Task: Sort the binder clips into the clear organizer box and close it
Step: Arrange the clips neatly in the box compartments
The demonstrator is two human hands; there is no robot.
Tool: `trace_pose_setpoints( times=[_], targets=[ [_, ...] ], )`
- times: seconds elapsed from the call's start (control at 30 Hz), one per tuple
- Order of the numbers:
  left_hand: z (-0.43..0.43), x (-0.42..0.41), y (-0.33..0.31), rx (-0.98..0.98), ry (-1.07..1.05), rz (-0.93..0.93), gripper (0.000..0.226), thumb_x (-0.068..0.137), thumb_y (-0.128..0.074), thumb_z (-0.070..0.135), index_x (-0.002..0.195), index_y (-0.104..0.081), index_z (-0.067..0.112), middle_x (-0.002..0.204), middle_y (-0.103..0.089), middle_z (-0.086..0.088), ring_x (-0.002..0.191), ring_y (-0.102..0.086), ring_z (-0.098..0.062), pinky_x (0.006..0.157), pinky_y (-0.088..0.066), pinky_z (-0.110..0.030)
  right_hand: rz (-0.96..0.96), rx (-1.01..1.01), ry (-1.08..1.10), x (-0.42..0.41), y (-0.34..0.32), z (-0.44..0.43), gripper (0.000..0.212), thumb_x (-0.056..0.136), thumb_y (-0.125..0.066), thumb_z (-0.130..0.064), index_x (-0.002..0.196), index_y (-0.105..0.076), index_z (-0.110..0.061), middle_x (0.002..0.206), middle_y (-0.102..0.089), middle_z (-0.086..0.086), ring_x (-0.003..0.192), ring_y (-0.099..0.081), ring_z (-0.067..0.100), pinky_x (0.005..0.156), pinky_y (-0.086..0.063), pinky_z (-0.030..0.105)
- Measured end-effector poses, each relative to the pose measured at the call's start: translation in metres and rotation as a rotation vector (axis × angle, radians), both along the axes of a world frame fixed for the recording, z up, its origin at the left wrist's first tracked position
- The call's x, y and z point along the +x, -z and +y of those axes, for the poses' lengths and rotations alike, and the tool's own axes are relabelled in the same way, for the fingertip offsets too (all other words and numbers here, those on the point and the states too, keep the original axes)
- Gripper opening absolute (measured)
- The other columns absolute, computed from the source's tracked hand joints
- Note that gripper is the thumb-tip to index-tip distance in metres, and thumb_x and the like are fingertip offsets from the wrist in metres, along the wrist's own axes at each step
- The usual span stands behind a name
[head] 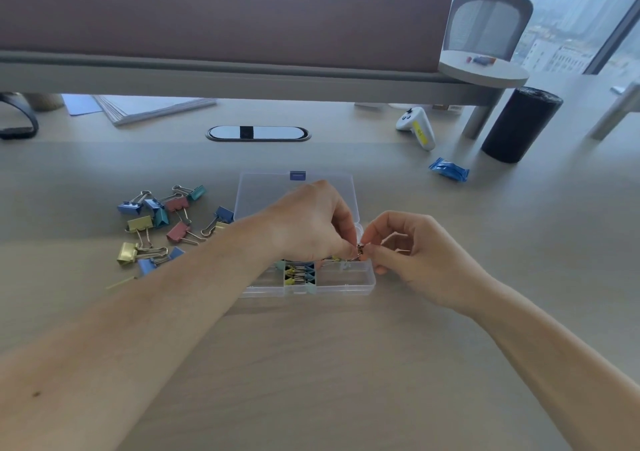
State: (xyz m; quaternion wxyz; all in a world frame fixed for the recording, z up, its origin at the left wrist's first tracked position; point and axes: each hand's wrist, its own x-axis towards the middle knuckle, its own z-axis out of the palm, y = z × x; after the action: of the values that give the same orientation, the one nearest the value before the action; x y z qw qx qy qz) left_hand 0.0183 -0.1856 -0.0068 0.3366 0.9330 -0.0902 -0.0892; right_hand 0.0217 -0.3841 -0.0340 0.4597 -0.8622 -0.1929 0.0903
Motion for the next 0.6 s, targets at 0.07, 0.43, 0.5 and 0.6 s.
trace_pose_setpoints(
  times=[0.07, 0.43, 0.5, 0.6],
  targets=[
    [0.000, 0.000, 0.000, 0.005, -0.006, -0.003, 0.006, 0.080, -0.086, 0.029, 0.079, -0.081, 0.026, 0.062, -0.069, 0.017, 0.060, -0.062, 0.004, 0.061, -0.047, -0.020, -0.062, -0.072, -0.025, 0.000, 0.000, -0.005, 0.013, 0.090, -0.076, -0.016, 0.086, -0.074, -0.028, 0.081, -0.075, -0.002, 0.072, -0.072, 0.021, 0.073, -0.059, 0.044],
    [0.000, -0.003, -0.002, -0.016, 0.009, 0.003, 0.011, 0.078, -0.087, 0.034, 0.078, -0.080, 0.026, 0.063, -0.071, 0.014, 0.061, -0.064, 0.002, 0.065, -0.054, -0.023, -0.392, -0.383, -0.305, 0.014, -0.008, -0.006, 0.015, 0.099, -0.064, -0.014, 0.095, -0.063, -0.028, 0.089, -0.062, -0.015, 0.086, -0.058, 0.006, 0.073, -0.045, 0.016],
    [0.000, -0.003, -0.003, -0.023, 0.011, 0.009, 0.012, 0.078, -0.087, 0.036, 0.078, -0.081, 0.026, 0.060, -0.069, 0.017, 0.059, -0.062, 0.003, 0.064, -0.051, -0.023, -0.413, -0.402, -0.334, 0.016, -0.009, -0.006, 0.015, 0.100, -0.061, -0.013, 0.096, -0.062, -0.028, 0.089, -0.059, -0.017, 0.086, -0.056, 0.002, 0.073, -0.042, 0.012],
    [0.001, -0.003, -0.003, -0.023, 0.015, 0.014, 0.013, 0.078, -0.086, 0.038, 0.079, -0.080, 0.026, 0.057, -0.067, 0.021, 0.056, -0.060, 0.006, 0.062, -0.046, -0.019, -0.418, -0.424, -0.346, 0.017, -0.009, -0.005, 0.013, 0.100, -0.059, -0.013, 0.098, -0.062, -0.025, 0.088, -0.056, -0.018, 0.085, -0.054, 0.001, 0.073, -0.040, 0.011]
  ],
)
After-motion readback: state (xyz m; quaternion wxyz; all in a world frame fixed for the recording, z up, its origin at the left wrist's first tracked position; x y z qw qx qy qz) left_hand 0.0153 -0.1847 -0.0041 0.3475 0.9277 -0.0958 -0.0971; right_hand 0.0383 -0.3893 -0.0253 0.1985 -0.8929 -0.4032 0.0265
